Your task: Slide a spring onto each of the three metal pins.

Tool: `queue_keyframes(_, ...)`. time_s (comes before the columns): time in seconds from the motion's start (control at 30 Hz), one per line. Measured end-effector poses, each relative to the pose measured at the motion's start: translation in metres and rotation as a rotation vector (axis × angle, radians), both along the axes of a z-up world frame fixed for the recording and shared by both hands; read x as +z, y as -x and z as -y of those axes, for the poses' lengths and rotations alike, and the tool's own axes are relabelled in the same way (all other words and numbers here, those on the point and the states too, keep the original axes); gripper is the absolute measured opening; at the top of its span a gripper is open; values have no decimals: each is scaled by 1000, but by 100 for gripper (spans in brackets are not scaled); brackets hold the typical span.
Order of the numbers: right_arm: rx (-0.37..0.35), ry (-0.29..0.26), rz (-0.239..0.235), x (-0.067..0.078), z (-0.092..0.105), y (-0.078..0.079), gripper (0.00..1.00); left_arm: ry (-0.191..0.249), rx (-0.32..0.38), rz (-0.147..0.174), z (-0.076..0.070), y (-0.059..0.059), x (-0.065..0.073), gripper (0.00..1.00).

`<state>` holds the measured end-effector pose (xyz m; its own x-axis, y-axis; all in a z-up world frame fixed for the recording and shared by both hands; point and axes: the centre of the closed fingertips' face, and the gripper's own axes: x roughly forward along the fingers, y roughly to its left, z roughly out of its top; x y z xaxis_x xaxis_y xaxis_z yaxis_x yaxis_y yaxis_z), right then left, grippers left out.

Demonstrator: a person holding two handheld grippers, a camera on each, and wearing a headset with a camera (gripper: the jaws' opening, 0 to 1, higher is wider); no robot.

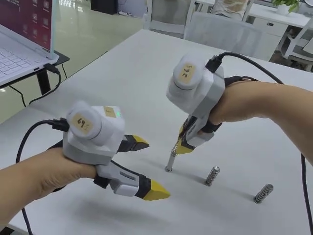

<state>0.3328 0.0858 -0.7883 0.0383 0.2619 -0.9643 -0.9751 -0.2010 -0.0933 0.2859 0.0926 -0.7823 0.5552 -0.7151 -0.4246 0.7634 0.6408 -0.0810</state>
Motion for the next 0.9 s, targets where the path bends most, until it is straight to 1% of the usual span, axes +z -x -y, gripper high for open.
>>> queue_keyframes(0.23,0,11,-11,-4,-1,4,9,3,3,0,-1,-1,0,70)
queue_keyframes(0.3,-1,15,-14,-7,-3,3,9,4,5,1,-1,-1,1,70)
queue_keyframes(0.67,-9,49,-25,-18,-2,7,9,7,7,1,-1,-2,1,69)
queue_keyframes(0.83,-6,62,-28,-27,-4,9,9,9,9,1,-2,-2,2,68)
queue_keyframes(0.9,-7,61,-28,-31,-6,6,9,10,11,2,-2,-2,2,68)
